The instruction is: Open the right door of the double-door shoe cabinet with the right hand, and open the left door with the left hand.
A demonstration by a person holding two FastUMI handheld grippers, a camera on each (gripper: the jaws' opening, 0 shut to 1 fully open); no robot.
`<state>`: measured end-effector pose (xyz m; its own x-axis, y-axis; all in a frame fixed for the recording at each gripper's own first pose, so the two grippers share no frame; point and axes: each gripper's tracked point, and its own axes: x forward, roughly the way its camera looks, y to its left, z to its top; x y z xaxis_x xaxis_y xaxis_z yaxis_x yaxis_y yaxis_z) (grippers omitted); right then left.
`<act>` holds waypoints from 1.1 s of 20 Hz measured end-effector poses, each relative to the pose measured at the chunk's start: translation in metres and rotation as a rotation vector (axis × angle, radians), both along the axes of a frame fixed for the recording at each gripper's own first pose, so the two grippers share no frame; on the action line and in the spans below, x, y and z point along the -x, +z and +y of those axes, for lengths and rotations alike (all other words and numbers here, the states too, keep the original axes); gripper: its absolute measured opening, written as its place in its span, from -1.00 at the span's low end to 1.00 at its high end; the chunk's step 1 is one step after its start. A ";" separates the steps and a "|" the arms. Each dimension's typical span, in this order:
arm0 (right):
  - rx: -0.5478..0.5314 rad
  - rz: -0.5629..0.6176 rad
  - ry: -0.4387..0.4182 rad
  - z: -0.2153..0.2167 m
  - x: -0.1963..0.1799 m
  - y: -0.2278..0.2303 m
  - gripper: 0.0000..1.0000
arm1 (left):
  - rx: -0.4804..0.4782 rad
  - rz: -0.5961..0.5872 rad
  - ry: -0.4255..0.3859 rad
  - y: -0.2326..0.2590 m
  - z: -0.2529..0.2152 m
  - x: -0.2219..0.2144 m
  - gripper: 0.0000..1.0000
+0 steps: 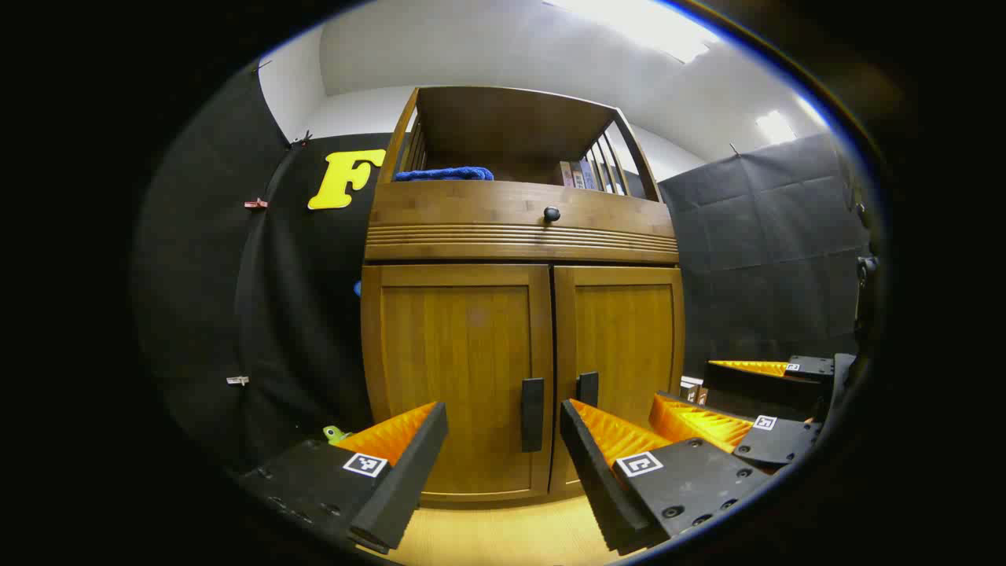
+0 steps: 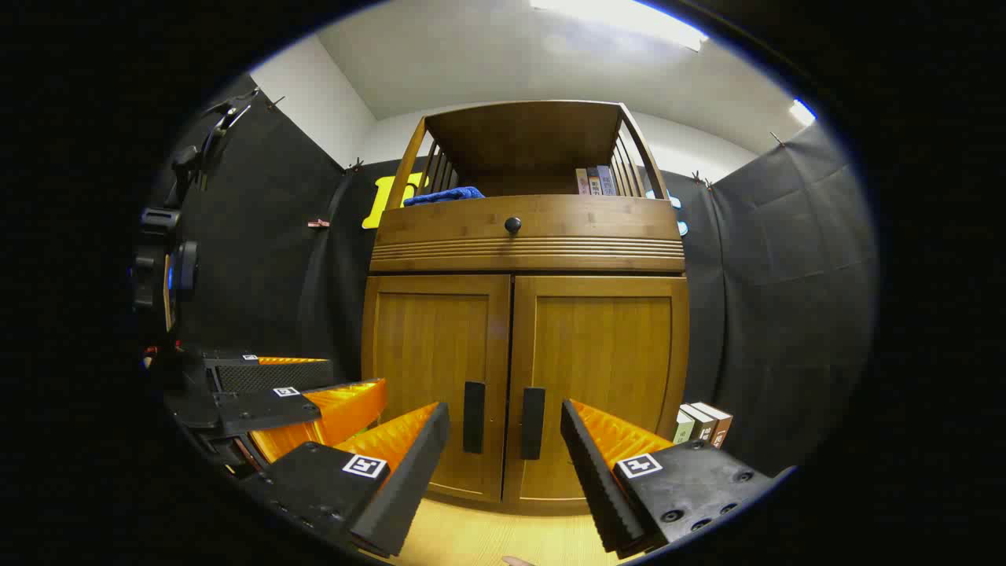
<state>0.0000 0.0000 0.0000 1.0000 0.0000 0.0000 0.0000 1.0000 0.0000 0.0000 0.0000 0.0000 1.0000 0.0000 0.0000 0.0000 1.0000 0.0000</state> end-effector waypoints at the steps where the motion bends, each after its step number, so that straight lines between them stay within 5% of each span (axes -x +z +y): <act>1: -0.005 0.010 -0.001 -0.001 0.001 -0.002 0.81 | 0.004 -0.002 -0.004 0.000 -0.002 0.000 0.80; 22: 0.007 -0.001 0.007 -0.006 0.005 -0.002 0.81 | 0.019 -0.036 0.014 0.007 0.006 0.012 0.80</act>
